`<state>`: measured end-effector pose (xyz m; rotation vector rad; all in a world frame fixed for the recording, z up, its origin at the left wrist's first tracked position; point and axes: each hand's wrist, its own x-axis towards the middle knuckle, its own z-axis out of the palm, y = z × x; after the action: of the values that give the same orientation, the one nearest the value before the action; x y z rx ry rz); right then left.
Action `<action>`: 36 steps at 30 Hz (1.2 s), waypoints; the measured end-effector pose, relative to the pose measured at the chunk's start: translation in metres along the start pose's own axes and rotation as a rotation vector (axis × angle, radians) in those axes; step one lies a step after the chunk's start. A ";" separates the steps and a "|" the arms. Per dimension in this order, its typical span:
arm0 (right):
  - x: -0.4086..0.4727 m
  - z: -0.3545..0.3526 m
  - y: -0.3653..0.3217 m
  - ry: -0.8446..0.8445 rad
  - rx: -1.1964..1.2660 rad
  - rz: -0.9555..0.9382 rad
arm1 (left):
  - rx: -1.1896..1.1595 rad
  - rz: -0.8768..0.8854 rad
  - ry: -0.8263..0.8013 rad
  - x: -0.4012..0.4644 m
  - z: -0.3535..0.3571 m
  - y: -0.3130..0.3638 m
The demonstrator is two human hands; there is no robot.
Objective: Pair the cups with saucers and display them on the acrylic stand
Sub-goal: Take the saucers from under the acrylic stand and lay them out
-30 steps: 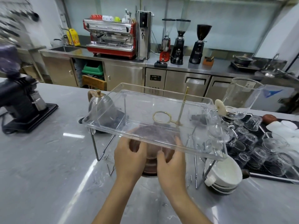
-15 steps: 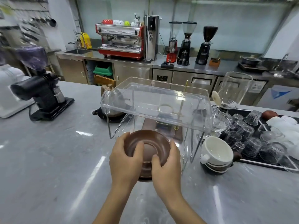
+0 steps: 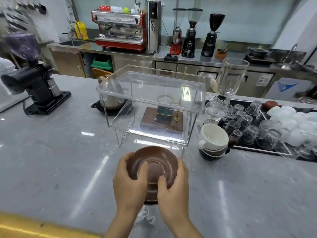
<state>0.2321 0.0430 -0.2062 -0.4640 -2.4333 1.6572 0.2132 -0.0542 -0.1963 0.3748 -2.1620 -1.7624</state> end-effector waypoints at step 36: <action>0.047 -0.148 0.138 0.129 -0.089 0.137 | 0.145 -0.016 -0.171 -0.100 0.182 -0.044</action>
<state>0.2558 0.2356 -0.2812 -0.7425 -2.4367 1.5199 0.2302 0.1398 -0.2811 0.2859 -2.4214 -1.7066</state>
